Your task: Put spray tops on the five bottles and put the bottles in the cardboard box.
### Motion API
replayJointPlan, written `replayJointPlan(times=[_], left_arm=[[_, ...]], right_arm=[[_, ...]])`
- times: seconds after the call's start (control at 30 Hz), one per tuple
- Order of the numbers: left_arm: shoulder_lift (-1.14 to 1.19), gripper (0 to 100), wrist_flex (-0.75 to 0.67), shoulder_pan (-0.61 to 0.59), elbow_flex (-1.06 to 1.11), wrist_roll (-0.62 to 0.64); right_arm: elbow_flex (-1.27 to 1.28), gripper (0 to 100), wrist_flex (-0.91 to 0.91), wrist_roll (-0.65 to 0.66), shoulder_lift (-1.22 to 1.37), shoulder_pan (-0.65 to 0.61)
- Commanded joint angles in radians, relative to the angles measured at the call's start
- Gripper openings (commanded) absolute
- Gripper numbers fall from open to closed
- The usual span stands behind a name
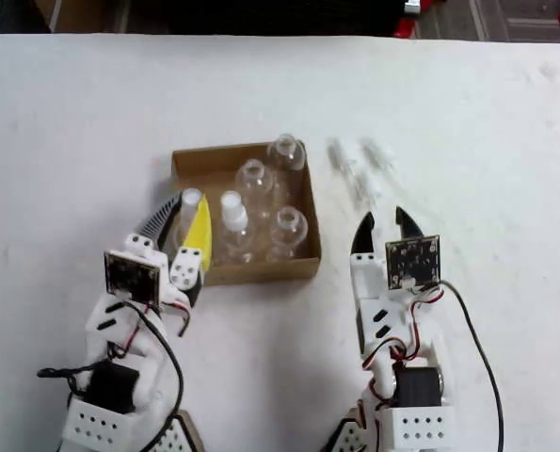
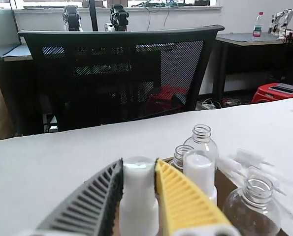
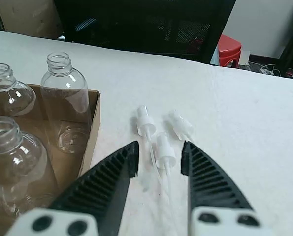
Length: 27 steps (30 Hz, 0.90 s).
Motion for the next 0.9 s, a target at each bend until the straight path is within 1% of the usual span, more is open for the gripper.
replayJointPlan(times=[0.0, 0.07, 0.23, 0.37, 0.6, 0.7, 0.77, 0.8, 0.87], left_arm=[[-0.001, 2, -0.021, 0.013, 0.008, -0.006], [0.001, 2, -0.017, 0.007, 0.017, -0.006], [0.001, 2, 0.055, 0.005, 0.015, 0.005], [0.001, 2, 0.06, 0.005, 0.015, 0.103], [-0.001, 2, 0.064, 0.004, 0.012, 0.107], [-0.001, 2, 0.064, -0.024, -0.008, 0.112], [-0.001, 5, 0.066, -0.048, -0.034, 0.114], [-0.001, 8, 0.072, -0.062, -0.046, 0.114], [-0.001, 16, 0.127, -0.074, -0.075, 0.114]], right_arm=[[0.008, 12.7, -0.016, 0.012, -0.004, 0.01], [0.008, 12.7, -0.016, 0.012, -0.004, 0.01], [0.008, 12.7, -0.016, 0.012, -0.004, 0.01], [0.008, 12.7, -0.016, 0.012, -0.004, 0.01], [0.008, 12.7, -0.016, 0.012, -0.004, 0.01], [0.008, 12.7, -0.016, 0.012, -0.004, 0.01], [0.008, 12.7, -0.016, 0.012, -0.004, 0.01], [0.008, 12.7, -0.016, 0.012, -0.004, 0.01], [0.008, 12.7, -0.016, 0.012, -0.004, 0.01]])
